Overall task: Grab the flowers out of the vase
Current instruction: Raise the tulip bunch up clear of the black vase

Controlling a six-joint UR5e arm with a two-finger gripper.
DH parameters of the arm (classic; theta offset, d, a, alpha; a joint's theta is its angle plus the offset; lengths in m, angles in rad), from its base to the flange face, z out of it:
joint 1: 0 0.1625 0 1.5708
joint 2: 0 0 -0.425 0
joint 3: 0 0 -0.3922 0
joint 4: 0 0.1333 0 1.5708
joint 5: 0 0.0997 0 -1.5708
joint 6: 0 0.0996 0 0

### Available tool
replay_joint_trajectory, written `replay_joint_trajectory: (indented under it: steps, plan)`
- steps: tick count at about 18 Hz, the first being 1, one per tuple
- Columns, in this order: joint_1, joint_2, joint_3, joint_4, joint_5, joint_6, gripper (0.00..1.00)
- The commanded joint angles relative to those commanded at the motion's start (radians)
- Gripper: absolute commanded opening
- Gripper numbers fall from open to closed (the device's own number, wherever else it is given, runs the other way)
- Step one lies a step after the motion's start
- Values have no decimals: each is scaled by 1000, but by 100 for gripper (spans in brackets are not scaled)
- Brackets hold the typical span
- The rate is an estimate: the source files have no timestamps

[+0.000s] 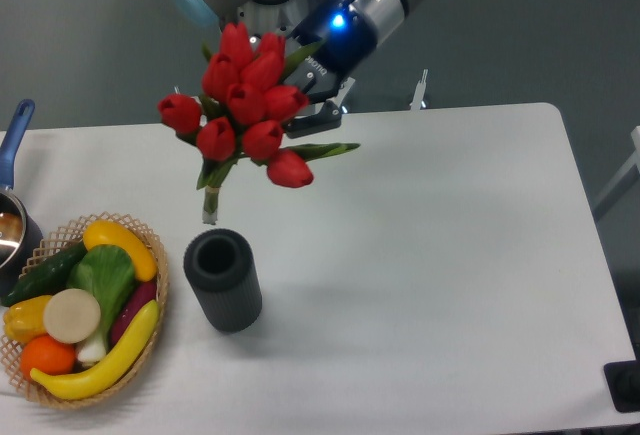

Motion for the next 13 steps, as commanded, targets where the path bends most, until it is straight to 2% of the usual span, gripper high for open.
replay_joint_trajectory:
  steps: [4, 9, 13]
  plan:
    - [94, -70, 57, 8, 155, 23, 20]
    - [177, -127, 95, 9, 160, 64, 20]
    - [213, -167, 87, 9, 161, 147, 20]
